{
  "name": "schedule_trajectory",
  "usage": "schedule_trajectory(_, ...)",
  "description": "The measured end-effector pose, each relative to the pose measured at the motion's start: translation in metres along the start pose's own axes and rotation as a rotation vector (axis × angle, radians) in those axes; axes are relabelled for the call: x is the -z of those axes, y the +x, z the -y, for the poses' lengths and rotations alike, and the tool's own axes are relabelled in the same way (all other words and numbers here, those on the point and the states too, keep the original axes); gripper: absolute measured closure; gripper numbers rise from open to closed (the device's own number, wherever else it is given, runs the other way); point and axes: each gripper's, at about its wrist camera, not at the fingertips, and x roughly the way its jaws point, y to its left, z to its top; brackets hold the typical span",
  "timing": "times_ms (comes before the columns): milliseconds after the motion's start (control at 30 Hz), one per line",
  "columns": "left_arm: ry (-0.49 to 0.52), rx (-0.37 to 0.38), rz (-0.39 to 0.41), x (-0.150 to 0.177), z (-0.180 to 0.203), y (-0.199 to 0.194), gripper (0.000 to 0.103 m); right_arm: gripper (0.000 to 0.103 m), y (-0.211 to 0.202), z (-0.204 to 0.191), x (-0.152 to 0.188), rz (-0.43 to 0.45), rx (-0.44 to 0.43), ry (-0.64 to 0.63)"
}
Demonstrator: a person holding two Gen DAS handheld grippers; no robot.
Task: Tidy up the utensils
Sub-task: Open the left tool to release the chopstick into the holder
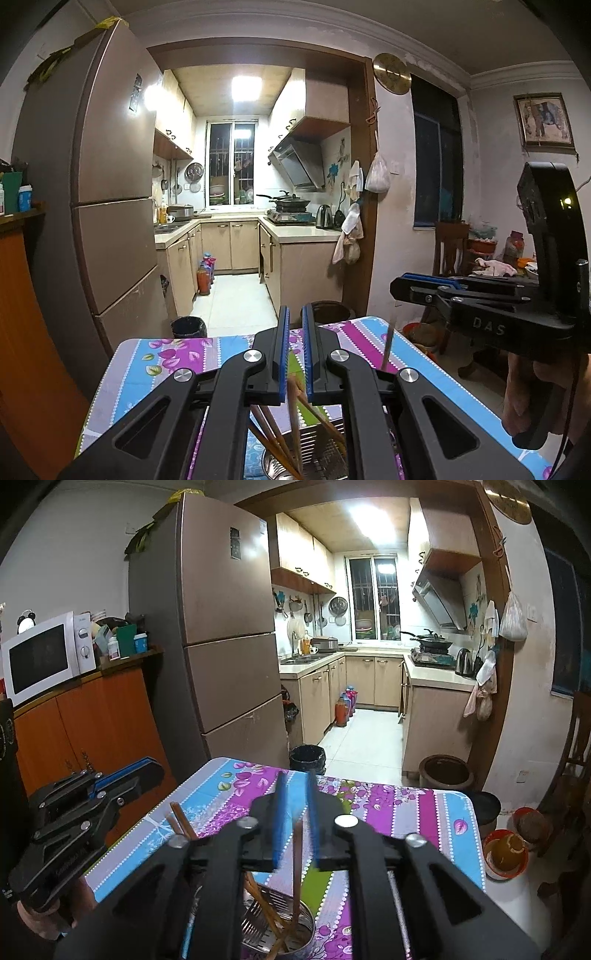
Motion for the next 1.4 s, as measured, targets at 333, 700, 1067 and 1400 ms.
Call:
schedule_trajectory(333,-0.011,-0.022,0.003,-0.002,-0.004,-0.004,0.077,0.057,-0.011,0.006,0.001,0.032,0.007,0.015)
schedule_trajectory(700,0.007,-0.029,0.000,0.003,0.003,-0.019,0.054,0.033,-0.032,0.007,0.011,0.056,0.009,0.032)
schedule_trajectory(1067,0.002,-0.036,0.036,0.016,0.013,-0.065,0.048,0.026,-0.085,-0.013,0.028,0.135,0.011,0.034)
schedule_trajectory(1400,0.016,-0.053,0.120,0.039,0.028,-0.128,0.047,0.025,-0.143,-0.047,0.068,0.254,0.039,-0.024)
